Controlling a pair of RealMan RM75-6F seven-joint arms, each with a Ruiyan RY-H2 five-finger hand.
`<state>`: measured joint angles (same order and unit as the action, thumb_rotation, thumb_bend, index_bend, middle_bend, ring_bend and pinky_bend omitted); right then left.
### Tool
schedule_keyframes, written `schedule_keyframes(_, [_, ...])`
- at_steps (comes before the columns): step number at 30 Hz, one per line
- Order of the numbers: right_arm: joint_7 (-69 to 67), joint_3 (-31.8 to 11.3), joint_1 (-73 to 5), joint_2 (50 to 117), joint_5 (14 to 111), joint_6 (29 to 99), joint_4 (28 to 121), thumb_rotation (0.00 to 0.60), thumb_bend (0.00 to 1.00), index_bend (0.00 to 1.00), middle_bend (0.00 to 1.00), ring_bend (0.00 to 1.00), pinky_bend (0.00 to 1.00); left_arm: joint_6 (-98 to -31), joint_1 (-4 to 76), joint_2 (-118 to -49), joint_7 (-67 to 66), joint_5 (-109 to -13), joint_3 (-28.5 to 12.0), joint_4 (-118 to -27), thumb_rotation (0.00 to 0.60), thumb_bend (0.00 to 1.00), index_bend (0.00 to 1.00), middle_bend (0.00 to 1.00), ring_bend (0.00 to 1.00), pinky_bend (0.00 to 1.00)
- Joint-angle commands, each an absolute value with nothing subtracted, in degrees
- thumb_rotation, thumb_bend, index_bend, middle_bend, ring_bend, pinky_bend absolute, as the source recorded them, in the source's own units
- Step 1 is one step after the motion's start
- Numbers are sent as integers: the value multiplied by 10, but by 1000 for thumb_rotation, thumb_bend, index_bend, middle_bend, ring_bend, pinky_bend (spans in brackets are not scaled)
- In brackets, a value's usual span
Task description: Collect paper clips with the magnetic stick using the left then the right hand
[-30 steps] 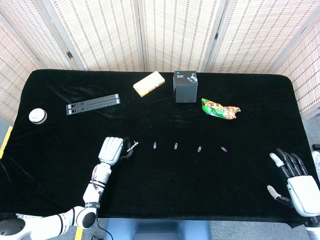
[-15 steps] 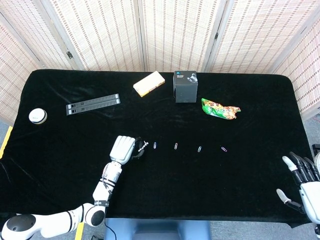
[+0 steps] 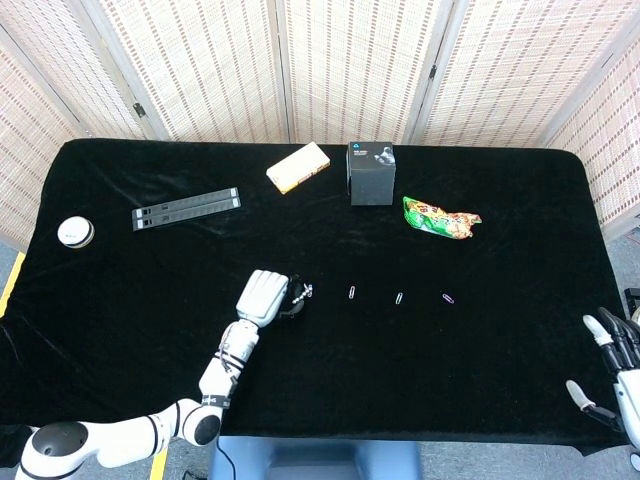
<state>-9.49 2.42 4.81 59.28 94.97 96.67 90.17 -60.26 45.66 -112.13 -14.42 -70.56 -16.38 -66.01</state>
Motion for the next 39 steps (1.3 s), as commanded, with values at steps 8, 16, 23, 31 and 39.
schedule_keyframes(8, [-104, 21, 59, 594, 941, 975, 894, 600, 291, 0, 0, 0, 0, -583, 474, -1140, -138, -702, -164, -637, 600, 473, 840, 1000, 1000, 1000])
schedule_keyframes(16, [-110, 19, 63, 594, 940, 978, 889, 600, 291, 0, 0, 0, 0, -576, 484, -1152, -136, -700, -166, -613, 600, 473, 840, 1000, 1000, 1000])
schedule_keyframes(23, [-111, 18, 64, 594, 941, 977, 888, 600, 291, 0, 0, 0, 0, -579, 484, -1152, -137, -701, -164, -609, 600, 473, 840, 1000, 1000, 1000])
schedule_keyframes(31, [-109, 17, 65, 595, 944, 976, 888, 600, 291, 0, 0, 0, 0, -582, 480, -1149, -143, -699, -160, -607, 600, 472, 841, 1000, 1000, 1000])
schedule_keyframes(39, [-109, 15, 66, 595, 944, 976, 887, 600, 291, 0, 0, 0, 0, -581, 476, -1141, -141, -693, -161, -599, 600, 473, 841, 1000, 1000, 1000])
